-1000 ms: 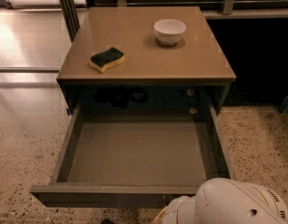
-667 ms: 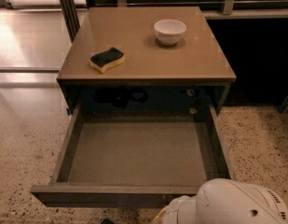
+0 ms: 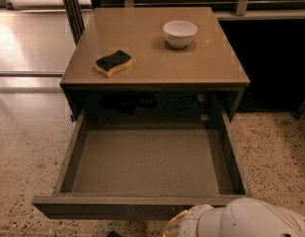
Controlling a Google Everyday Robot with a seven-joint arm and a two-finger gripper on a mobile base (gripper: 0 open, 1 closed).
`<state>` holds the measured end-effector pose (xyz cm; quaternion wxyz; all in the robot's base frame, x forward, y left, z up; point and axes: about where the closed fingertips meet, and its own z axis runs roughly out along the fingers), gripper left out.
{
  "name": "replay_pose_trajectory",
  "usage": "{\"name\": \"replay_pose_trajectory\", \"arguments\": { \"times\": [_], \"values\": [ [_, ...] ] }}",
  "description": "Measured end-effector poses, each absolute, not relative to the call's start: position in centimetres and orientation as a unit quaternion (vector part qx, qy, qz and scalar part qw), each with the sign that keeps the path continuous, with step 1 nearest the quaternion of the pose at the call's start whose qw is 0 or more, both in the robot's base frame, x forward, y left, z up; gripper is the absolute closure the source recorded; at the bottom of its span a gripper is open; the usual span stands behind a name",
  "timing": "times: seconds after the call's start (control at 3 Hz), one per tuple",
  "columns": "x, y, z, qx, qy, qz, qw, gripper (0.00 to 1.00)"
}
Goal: Close top drawer
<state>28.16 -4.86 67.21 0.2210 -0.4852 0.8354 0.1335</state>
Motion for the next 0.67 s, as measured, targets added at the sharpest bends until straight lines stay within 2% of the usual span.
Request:
{"name": "replay_pose_trajectory", "arguments": {
  "times": [0.67],
  "values": [
    [31.3, -7.5, 69.0, -0.438, 0.848, 0.093, 0.284, 1.0]
  ]
}}
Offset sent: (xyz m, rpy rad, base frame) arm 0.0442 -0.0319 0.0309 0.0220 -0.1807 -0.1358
